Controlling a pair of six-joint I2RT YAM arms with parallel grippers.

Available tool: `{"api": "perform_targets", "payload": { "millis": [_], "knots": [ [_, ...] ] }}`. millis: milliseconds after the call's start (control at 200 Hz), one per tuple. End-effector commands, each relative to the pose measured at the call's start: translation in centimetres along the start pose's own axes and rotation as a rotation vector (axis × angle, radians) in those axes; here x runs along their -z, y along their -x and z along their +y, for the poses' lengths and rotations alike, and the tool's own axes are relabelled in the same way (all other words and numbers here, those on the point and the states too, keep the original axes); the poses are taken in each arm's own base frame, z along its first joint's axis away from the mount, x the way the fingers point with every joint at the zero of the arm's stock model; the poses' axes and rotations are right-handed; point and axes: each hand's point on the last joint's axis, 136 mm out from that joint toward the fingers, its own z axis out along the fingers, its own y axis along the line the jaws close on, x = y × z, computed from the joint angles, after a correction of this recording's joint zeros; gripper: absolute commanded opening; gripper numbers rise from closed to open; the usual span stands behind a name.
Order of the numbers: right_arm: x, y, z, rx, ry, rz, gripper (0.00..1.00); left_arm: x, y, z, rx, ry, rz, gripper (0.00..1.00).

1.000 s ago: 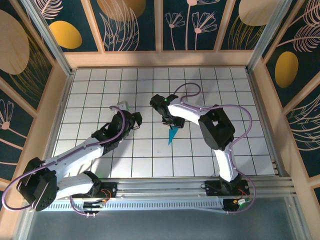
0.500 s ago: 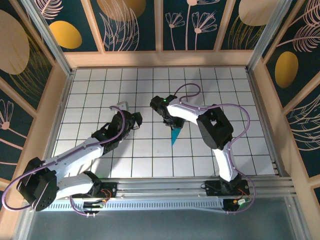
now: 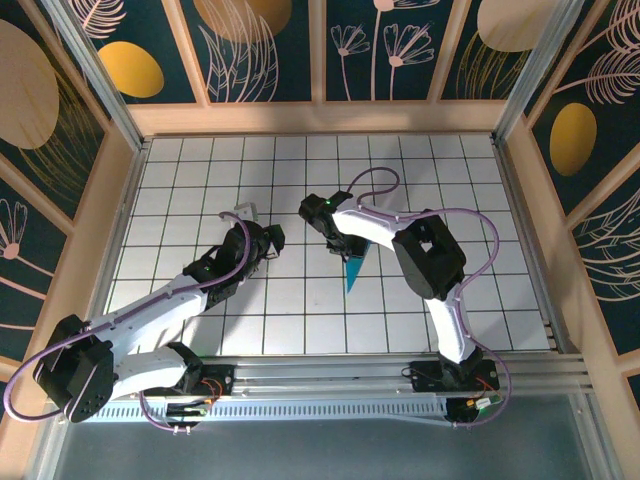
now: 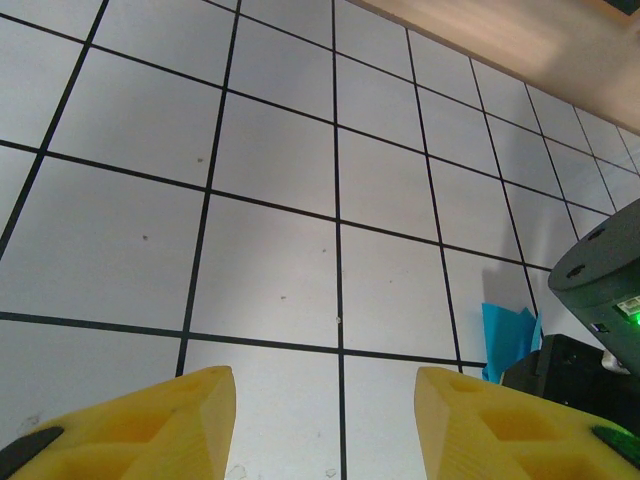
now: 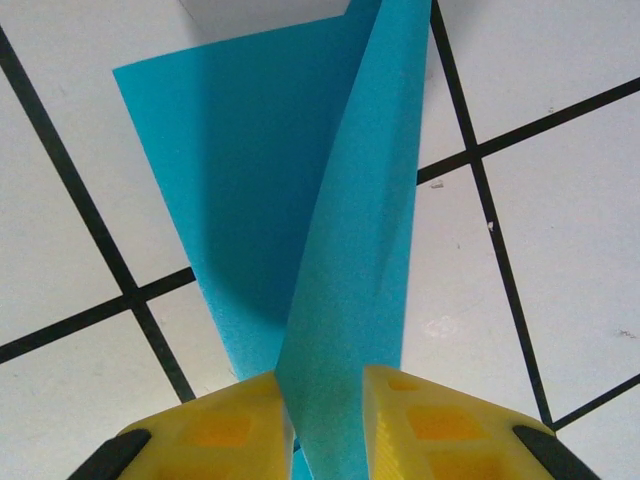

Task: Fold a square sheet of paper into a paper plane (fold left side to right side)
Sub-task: Pick up the paper plane at the center of the table, then place the paper plane at the center of the table.

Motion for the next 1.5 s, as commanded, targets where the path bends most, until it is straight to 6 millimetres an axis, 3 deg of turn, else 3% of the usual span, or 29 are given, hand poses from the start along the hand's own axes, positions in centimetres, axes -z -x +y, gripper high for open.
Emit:
{"api": "perform_targets", "payload": {
  "millis": [0,285,556,676,816,1011,1086,1211,1251,1346,1491],
  "knots": [
    [2.5,1.2,-0.7,-0.029,-0.003,-0.067,0.24,-0.1,0.2,0.1,-0.011,0.006,-0.004,0.5],
    [2.7,0.9,-0.7,-0.019,-0.004,-0.071,0.21,0.0,0.2,0.2,-0.011,0.007,-0.004,0.51],
    [3.5,1.1,-0.6,-0.012,0.019,-0.084,0.01,0.2,0.9,0.2,-0.01,0.023,-0.011,0.55],
    [5.5,2.3,-0.6,-0.005,0.059,-0.135,0.0,0.4,1.6,0.5,0.0,0.034,-0.002,0.58],
    [9.6,5.1,-1.1,-0.006,0.156,-0.262,0.0,0.5,2.3,-0.4,0.044,-0.035,0.02,0.64],
    [14.6,7.1,0.0,0.102,0.49,-0.401,0.0,0.5,3.2,-2.4,0.15,-0.192,0.078,0.69],
    [16.6,7.5,0.5,0.113,0.721,-0.431,0.0,0.4,3.5,-2.7,0.205,-0.246,0.098,0.7],
    [19.4,8.1,-0.7,0.072,1.116,-0.455,0.0,0.4,4.0,-3.3,0.278,-0.345,0.122,0.7],
    [20.6,7.4,-0.7,0.095,1.232,-0.465,0.0,0.4,4.2,-3.7,0.293,-0.387,0.132,0.7],
    [21.1,7.5,-2.1,0.109,1.395,-0.477,0.0,0.4,4.3,-5.1,0.309,-0.481,0.163,0.68],
    [20.1,6.2,-2.6,0.128,1.554,-0.383,0.0,-0.2,3.7,-7.4,0.286,-0.6,0.24,0.59]
  ]
}}
